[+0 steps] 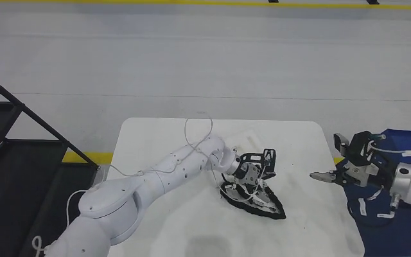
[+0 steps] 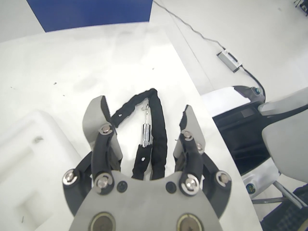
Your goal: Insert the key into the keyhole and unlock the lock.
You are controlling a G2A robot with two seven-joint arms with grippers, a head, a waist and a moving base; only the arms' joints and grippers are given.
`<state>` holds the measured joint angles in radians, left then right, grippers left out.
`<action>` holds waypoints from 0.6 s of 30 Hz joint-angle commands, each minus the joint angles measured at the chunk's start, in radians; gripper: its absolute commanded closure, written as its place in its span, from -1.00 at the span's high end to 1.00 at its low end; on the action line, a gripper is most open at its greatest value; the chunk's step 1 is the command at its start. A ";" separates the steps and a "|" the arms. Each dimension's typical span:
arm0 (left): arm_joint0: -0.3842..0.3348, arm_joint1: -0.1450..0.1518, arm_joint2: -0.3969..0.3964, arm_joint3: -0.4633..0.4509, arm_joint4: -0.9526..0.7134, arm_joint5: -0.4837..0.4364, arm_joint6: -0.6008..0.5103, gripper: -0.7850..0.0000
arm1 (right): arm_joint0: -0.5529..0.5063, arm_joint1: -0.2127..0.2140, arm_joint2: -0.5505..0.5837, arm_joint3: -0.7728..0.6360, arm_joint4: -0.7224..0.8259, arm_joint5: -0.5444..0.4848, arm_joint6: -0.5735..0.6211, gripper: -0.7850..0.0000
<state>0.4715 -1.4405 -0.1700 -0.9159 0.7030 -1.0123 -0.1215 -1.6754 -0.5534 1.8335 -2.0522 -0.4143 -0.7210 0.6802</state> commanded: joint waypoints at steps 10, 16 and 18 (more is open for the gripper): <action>-0.154 0.142 0.000 -0.039 -0.087 0.000 0.257 1.00 | 0.270 -0.002 -0.234 0.086 -0.028 -0.129 -0.015 1.00; -0.212 0.230 0.000 -0.051 -0.008 0.000 0.388 1.00 | 0.510 -0.031 -0.456 0.197 -0.096 -0.231 -0.037 1.00; -0.229 0.258 0.000 -0.061 0.033 0.000 0.440 1.00 | 0.599 -0.048 -0.530 0.260 -0.096 -0.252 -0.053 1.00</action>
<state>0.2494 -1.1951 -0.1700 -0.9726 0.7165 -1.0123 0.2912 -1.1240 -0.5951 1.3395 -1.8225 -0.5140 -0.9653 0.6341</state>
